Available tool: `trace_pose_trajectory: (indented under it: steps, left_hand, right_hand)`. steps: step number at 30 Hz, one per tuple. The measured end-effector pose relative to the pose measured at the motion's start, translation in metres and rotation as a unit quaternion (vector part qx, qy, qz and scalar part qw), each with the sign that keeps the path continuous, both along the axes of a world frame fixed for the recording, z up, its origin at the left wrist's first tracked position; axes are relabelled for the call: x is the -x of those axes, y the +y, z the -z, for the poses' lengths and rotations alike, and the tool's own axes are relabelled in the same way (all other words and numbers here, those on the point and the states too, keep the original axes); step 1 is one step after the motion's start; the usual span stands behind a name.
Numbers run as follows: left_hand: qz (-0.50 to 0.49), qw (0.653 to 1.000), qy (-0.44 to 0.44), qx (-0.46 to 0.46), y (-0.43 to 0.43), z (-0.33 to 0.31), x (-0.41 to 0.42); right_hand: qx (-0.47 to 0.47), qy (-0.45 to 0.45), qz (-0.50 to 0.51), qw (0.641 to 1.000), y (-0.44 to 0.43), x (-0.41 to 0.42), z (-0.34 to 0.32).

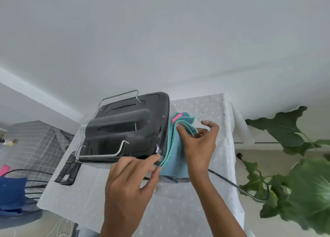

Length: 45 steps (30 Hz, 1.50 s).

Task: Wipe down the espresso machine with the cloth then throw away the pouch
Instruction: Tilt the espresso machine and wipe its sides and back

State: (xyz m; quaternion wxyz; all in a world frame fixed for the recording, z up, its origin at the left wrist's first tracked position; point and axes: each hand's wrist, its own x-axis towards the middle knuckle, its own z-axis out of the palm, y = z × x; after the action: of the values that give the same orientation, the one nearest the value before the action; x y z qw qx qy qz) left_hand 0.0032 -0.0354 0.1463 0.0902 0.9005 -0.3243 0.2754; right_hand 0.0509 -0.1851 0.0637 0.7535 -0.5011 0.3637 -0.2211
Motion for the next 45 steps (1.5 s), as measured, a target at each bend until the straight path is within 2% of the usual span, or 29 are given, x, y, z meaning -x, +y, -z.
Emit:
trace_pose_trajectory:
  steps: [3,6,8,11,16,20,28,33,37,39,41,45]
  left_hand:
    - [0.031,0.999,-0.019,0.0,-0.004,-0.014,-0.01]
    - [0.044,0.999,-0.004,0.009,-0.007,-0.032,-0.036]
    - [0.032,0.997,0.072,-0.014,-0.011,-0.043,-0.061]
    - [0.0,0.974,0.213,-0.074,-0.015,-0.051,-0.091]
    - [0.014,0.938,0.332,-0.097,-0.02,-0.048,-0.113]
    - [0.024,0.94,0.32,-0.112,-0.023,-0.045,-0.114]
    - [0.054,0.945,0.299,-0.123,-0.022,-0.043,-0.118]
    - [0.057,0.936,0.329,-0.109,-0.02,-0.044,-0.12]
    - [0.055,0.941,0.314,-0.115,-0.021,-0.043,-0.119]
    - [0.062,0.94,0.316,-0.114,-0.021,-0.044,-0.118]
    - [0.057,0.938,0.322,-0.119,-0.021,-0.045,-0.117]
    - [0.051,0.937,0.326,-0.118,-0.021,-0.046,-0.116]
  right_hand:
    - [0.073,-0.004,-0.02,0.997,-0.013,-0.003,-0.004]
    - [0.041,-0.021,0.02,0.999,-0.003,-0.005,-0.005]
    - [-0.007,-0.031,0.063,0.997,0.013,-0.007,-0.004]
    - [-0.055,-0.039,0.077,0.995,0.031,-0.013,0.006]
    - [-0.037,-0.082,0.036,0.995,0.039,-0.015,0.013]
    - [-0.092,-0.07,-0.006,0.993,0.041,-0.009,0.013]
    - [0.018,-0.066,-0.161,0.985,0.059,0.031,-0.003]
    - [0.055,-0.081,-0.187,0.977,0.035,0.007,-0.023]
    - [0.056,-0.077,-0.128,0.987,0.029,-0.02,-0.013]
    - [0.014,-0.106,-0.073,0.992,0.034,-0.015,-0.008]
    - [-0.006,-0.108,-0.061,0.992,0.036,-0.009,-0.009]
    - [0.099,-0.091,-0.055,0.989,0.037,-0.003,-0.021]
